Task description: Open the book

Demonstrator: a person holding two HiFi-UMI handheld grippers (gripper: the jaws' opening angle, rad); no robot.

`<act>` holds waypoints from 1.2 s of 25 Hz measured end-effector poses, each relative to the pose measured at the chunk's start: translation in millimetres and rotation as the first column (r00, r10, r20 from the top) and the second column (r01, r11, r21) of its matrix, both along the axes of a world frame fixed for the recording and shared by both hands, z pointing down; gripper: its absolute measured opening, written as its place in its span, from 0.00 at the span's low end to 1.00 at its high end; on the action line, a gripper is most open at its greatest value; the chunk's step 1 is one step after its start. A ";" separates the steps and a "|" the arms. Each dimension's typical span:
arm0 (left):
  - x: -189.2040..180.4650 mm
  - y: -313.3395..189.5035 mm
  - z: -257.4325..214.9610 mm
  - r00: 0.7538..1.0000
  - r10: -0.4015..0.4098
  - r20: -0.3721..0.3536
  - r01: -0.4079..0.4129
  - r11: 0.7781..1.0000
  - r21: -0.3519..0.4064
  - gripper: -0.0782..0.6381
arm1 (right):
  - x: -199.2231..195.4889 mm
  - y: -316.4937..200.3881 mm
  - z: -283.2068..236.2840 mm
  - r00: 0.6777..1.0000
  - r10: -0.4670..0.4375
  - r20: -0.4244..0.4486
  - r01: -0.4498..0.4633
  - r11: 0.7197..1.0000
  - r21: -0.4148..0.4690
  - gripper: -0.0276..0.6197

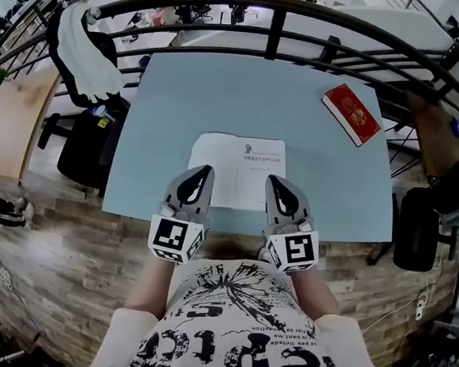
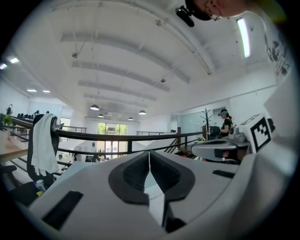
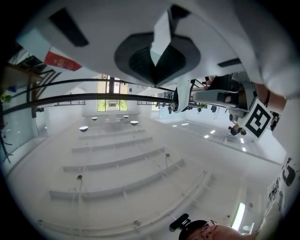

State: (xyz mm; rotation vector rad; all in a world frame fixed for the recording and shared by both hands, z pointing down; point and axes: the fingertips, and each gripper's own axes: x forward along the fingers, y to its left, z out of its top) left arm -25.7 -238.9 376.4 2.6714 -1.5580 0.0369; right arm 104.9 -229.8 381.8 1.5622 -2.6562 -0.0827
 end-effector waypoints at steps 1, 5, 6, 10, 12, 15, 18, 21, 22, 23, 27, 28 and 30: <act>6.3 2.1 -3.6 1.000 0.020 -0.011 -0.020 1.000 0.007 0.14 | 4.0 -0.9 -0.5 1.000 0.004 -0.003 -0.004 1.000 0.001 0.06; 20.7 2.4 -5.7 0.997 0.054 -0.052 -0.054 0.999 0.005 0.14 | 16.1 -2.6 -0.7 1.000 0.013 -0.020 -0.013 1.000 0.004 0.06; 22.2 1.0 -4.7 0.997 0.053 -0.052 -0.053 0.999 0.003 0.14 | 18.3 -3.0 -0.9 1.000 0.014 -0.025 -0.014 1.000 0.004 0.06; 23.5 -3.5 -3.1 0.998 0.042 -0.042 -0.043 0.999 -0.003 0.14 | 23.8 -6.6 -1.3 0.998 0.027 -0.060 -0.027 1.000 -0.006 0.06; 24.0 -4.6 -2.6 0.999 0.037 -0.037 -0.037 0.999 -0.002 0.14 | 26.7 -7.2 0.7 0.997 0.038 -0.066 -0.039 0.999 -0.018 0.06; 24.5 -5.8 -2.7 0.999 0.035 -0.041 -0.035 0.999 -0.001 0.14 | 28.9 -7.0 2.0 0.997 0.044 -0.070 -0.045 0.999 -0.022 0.06; 25.4 -6.1 -3.8 0.999 0.036 -0.035 -0.036 0.999 -0.001 0.14 | 29.2 -7.2 0.8 0.996 0.042 -0.075 -0.044 0.999 -0.023 0.06; 27.6 -3.9 -3.5 0.999 0.043 -0.029 -0.043 0.999 -0.005 0.14 | 28.3 -6.0 -0.2 0.996 0.040 -0.075 -0.042 0.999 -0.020 0.06; 28.3 -3.1 -3.0 0.998 0.046 -0.031 -0.046 0.999 -0.007 0.14 | 28.1 -5.3 -0.4 0.996 0.040 -0.075 -0.042 0.999 -0.018 0.06; 29.1 -2.4 -2.4 0.998 0.048 -0.034 -0.049 0.999 -0.008 0.14 | 28.3 -4.7 -0.4 0.996 0.041 -0.076 -0.042 0.999 -0.016 0.06; 29.5 -1.7 -1.2 0.998 0.055 -0.044 -0.055 0.998 -0.011 0.14 | 29.7 -4.3 -1.5 0.996 0.048 -0.073 -0.049 0.999 -0.011 0.06; 28.6 -1.7 -1.2 0.998 0.054 -0.046 -0.054 0.998 -0.012 0.14 | 29.0 -4.3 -1.9 0.996 0.048 -0.073 -0.049 0.999 -0.011 0.06; 26.0 -1.8 -1.1 0.998 0.051 -0.047 -0.051 0.999 -0.014 0.14 | 26.6 -4.0 -2.4 0.996 0.044 -0.073 -0.045 0.999 -0.009 0.06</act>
